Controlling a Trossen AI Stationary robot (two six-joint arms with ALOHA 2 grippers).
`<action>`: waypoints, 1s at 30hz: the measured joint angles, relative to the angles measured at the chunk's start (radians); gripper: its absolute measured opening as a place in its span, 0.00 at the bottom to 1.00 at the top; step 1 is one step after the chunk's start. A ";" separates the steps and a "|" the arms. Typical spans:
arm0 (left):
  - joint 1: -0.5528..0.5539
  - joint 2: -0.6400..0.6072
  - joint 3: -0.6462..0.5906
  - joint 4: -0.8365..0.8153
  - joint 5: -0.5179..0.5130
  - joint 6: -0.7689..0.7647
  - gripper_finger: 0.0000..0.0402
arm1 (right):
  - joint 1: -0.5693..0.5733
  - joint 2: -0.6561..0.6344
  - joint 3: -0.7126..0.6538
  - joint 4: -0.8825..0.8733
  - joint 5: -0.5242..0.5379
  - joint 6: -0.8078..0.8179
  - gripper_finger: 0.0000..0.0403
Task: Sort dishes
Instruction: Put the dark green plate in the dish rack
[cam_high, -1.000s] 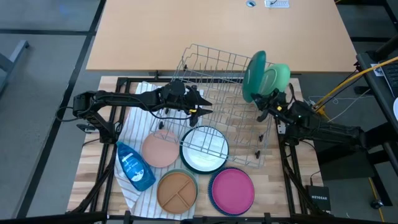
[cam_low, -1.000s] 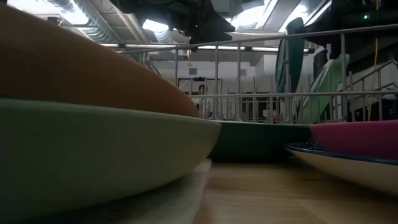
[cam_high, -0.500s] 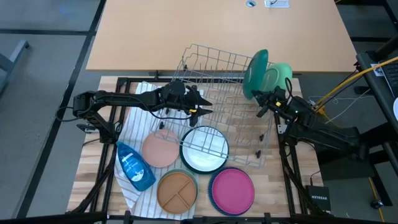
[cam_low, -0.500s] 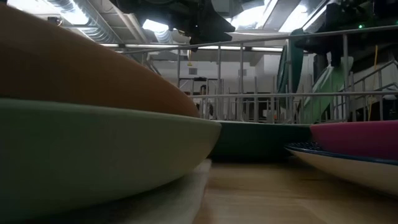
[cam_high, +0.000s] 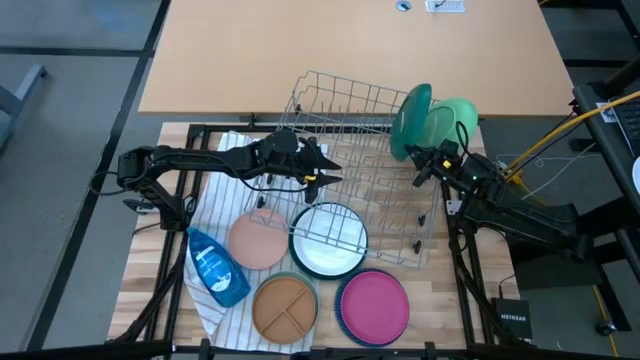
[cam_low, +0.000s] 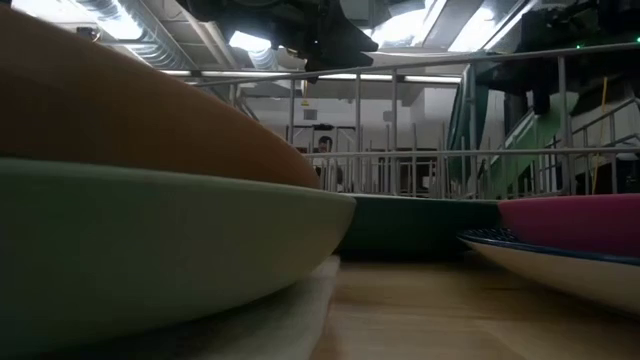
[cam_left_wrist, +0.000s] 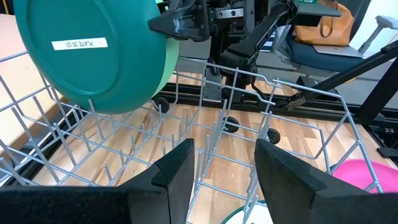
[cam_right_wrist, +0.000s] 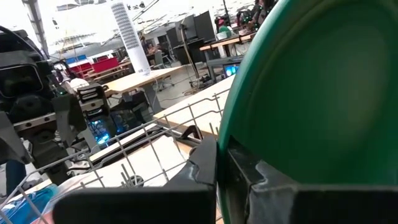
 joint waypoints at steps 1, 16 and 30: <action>0.000 0.000 0.000 0.000 0.000 0.000 0.39 | 0.000 0.000 0.000 0.000 0.000 0.000 0.02; 0.000 0.000 0.000 0.000 0.000 0.000 0.39 | 0.000 0.000 -0.001 -0.002 0.008 -0.005 0.15; 0.000 0.000 0.000 0.000 0.000 0.000 0.39 | 0.000 0.000 -0.002 -0.026 0.000 -0.002 0.26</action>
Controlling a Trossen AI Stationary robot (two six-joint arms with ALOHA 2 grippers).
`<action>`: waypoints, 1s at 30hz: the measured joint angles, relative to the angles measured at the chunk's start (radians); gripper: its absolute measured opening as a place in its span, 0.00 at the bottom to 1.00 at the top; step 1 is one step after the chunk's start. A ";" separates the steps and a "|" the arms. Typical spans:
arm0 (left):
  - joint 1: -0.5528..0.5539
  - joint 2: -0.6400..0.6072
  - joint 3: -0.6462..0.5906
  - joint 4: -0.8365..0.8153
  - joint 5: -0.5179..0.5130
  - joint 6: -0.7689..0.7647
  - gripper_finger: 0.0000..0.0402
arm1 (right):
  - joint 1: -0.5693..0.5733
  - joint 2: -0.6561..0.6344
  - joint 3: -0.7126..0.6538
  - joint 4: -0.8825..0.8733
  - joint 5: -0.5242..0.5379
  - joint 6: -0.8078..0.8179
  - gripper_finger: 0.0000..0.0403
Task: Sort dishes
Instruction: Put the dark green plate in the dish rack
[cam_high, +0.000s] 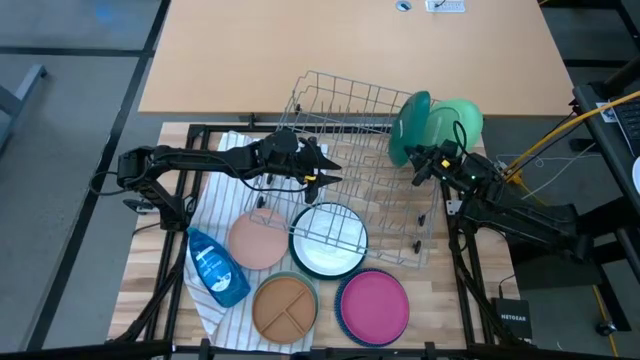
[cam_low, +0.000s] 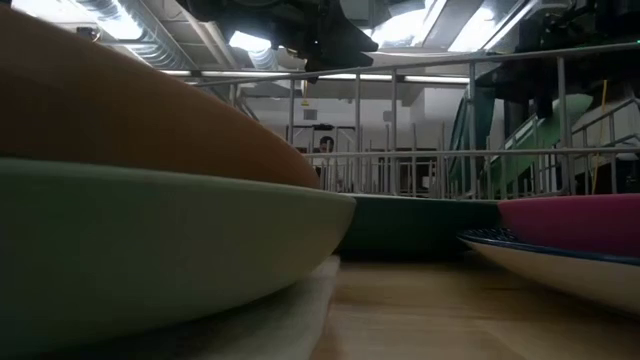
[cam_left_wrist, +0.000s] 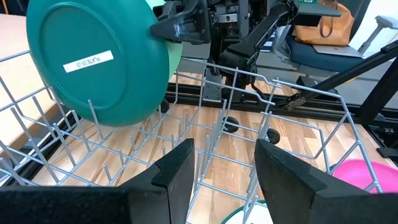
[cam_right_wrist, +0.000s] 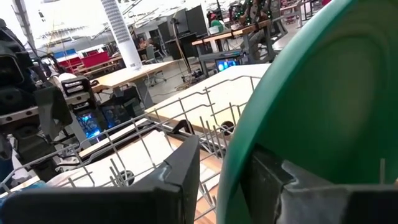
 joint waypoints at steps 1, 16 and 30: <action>0.000 0.000 0.000 0.000 0.000 0.000 0.39 | 0.000 0.000 0.000 0.000 0.000 0.000 0.26; 0.000 0.000 0.000 0.000 0.000 0.000 0.39 | 0.000 0.000 0.000 0.001 -0.002 0.001 0.26; 0.000 0.000 0.000 0.000 0.000 0.000 0.39 | 0.000 0.000 0.000 -0.018 -0.018 0.060 0.26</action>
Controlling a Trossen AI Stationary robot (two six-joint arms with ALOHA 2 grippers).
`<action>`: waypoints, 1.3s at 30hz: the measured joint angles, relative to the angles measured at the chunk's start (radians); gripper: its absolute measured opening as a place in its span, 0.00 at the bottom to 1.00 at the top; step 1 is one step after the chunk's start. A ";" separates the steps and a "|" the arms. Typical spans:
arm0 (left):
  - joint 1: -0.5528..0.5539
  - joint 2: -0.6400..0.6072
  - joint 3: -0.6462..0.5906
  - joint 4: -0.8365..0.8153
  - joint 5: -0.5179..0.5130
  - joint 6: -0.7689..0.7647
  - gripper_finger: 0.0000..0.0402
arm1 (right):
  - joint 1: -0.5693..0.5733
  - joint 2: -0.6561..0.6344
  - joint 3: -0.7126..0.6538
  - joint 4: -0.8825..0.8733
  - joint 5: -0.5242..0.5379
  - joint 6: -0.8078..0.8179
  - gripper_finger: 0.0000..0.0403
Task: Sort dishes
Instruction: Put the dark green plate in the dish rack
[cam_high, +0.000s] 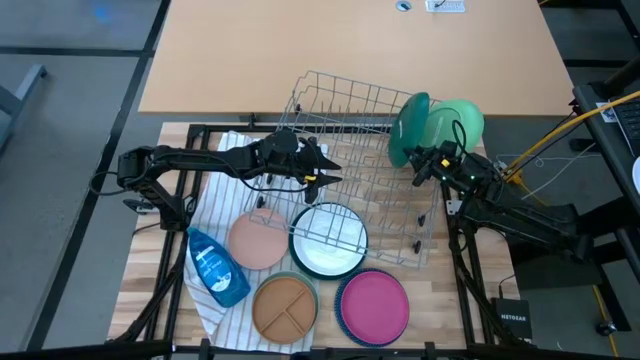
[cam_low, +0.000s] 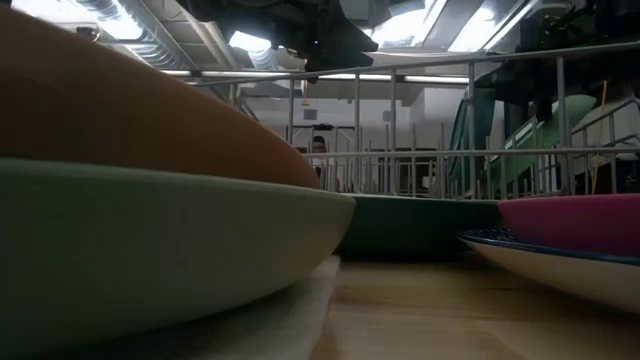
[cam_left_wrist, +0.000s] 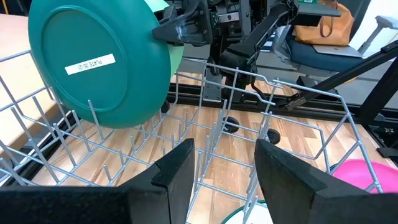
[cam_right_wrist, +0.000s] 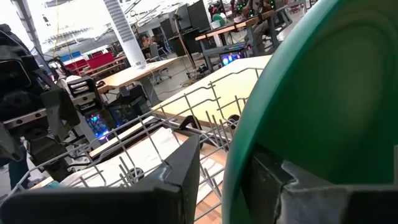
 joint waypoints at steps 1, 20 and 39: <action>0.000 0.000 0.000 0.000 0.000 0.000 0.39 | 0.000 0.000 0.000 0.000 0.000 0.000 0.26; 0.000 0.000 0.000 0.000 0.000 0.000 0.39 | 0.000 0.007 0.000 0.000 -0.023 0.002 0.26; 0.000 0.000 0.000 0.000 0.000 0.000 0.39 | 0.000 0.007 0.002 0.021 -0.034 0.061 0.49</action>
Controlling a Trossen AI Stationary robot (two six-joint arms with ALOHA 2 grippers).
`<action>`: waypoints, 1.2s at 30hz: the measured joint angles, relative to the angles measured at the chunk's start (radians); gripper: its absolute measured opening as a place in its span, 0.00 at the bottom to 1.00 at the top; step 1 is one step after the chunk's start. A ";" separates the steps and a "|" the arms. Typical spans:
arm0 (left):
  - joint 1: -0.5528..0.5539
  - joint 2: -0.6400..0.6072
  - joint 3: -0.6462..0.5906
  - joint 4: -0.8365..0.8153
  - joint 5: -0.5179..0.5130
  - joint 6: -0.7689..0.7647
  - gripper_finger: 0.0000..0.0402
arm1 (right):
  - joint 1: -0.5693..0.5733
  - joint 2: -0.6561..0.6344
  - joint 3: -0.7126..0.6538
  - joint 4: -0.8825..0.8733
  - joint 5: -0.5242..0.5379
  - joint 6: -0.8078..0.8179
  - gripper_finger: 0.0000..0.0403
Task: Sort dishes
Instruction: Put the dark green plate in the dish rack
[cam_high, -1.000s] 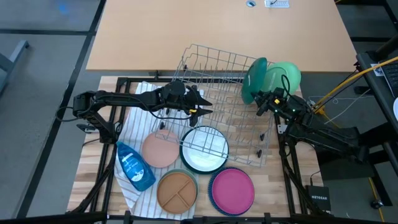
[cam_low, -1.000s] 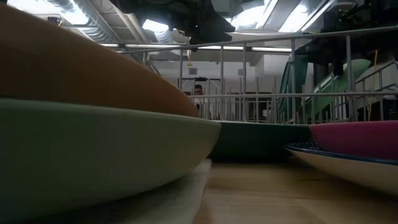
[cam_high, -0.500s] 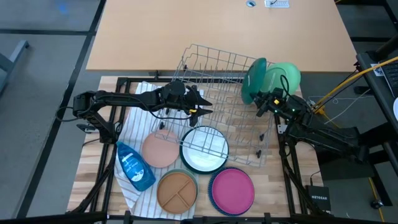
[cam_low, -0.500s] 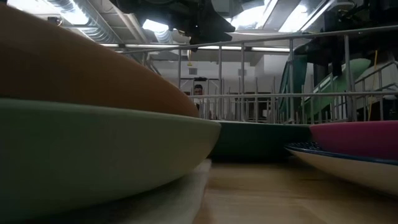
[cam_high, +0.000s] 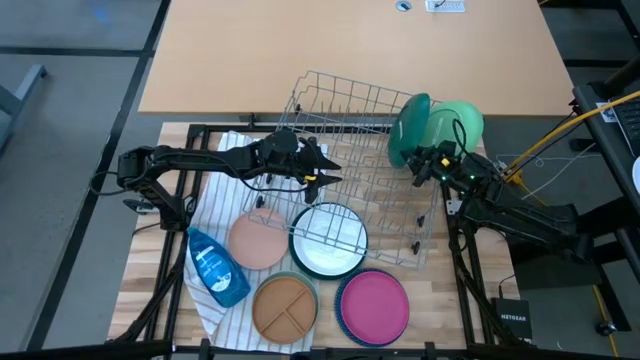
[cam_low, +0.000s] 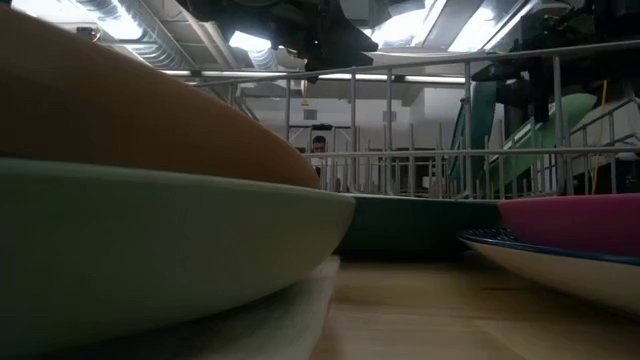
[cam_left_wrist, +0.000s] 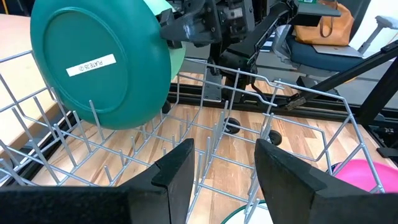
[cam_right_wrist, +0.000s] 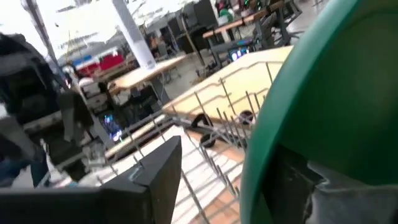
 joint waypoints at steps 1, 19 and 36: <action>0.000 0.000 0.000 0.000 0.000 0.000 0.39 | -0.001 0.000 0.000 0.013 0.002 0.014 0.50; -0.001 0.000 0.000 0.000 0.000 0.000 0.39 | 0.000 0.000 0.000 0.060 0.137 0.392 0.50; -0.001 0.000 0.000 0.000 0.000 0.000 0.39 | 0.000 -0.001 0.000 0.041 0.101 0.593 0.50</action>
